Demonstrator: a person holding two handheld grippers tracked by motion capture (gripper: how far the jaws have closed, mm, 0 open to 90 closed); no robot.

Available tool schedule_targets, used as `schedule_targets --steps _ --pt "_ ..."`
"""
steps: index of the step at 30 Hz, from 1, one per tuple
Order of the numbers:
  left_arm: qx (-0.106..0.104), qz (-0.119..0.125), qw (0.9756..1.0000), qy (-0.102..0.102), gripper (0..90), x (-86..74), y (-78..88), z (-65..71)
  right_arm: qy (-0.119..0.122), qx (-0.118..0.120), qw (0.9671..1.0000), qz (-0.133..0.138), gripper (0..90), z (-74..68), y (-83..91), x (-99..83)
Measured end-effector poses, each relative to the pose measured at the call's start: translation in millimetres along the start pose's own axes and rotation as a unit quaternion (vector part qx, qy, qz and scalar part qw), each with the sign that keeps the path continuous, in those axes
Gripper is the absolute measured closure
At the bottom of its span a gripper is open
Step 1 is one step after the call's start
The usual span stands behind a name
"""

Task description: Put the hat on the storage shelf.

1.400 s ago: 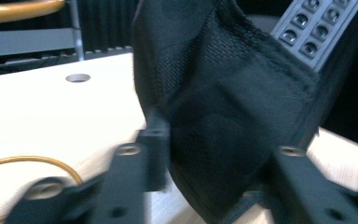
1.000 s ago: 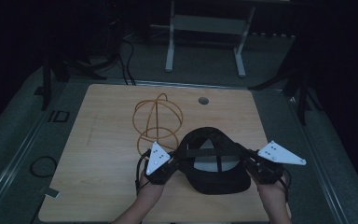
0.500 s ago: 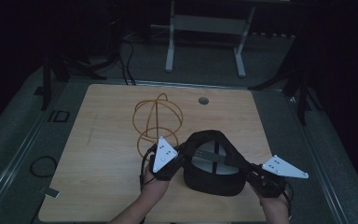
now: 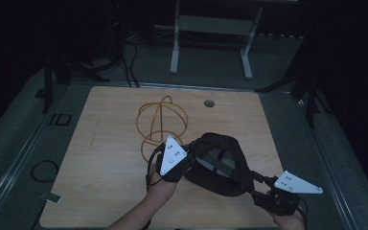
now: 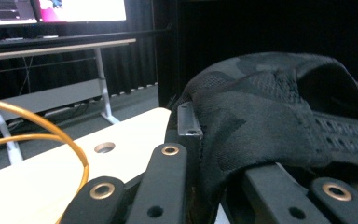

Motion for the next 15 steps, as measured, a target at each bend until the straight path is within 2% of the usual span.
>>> schedule_targets --steps 4,8,11,15 --pt "-0.003 0.003 1.0000 0.002 88.1 -0.2 -1.2 5.3 0.009 0.019 0.9997 -0.013 44.2 -4.3 8.3 -8.2" --pt "-0.007 0.011 0.9998 0.013 88.1 3.2 -2.1 6.7 0.009 0.045 0.9982 -0.038 41.0 -9.0 16.8 -21.3" --pt "-0.014 0.010 0.9998 0.009 88.1 5.9 -2.1 9.9 0.004 0.061 0.9974 -0.038 38.8 -9.6 23.8 -26.9" --pt "-0.021 0.008 0.9997 0.005 88.1 7.5 -0.9 11.1 0.020 0.066 0.9970 -0.036 39.1 -7.5 30.2 -26.7"
Point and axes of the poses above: each handheld gripper's, and its own axes: y roughly backward along the jaws, x roughly out of its top, z roughly to its right, the point moved 8 cm from there along -y, roughly forward along the jaws, and after that the axes turned 13 degrees about z, right-handed, at the moved point
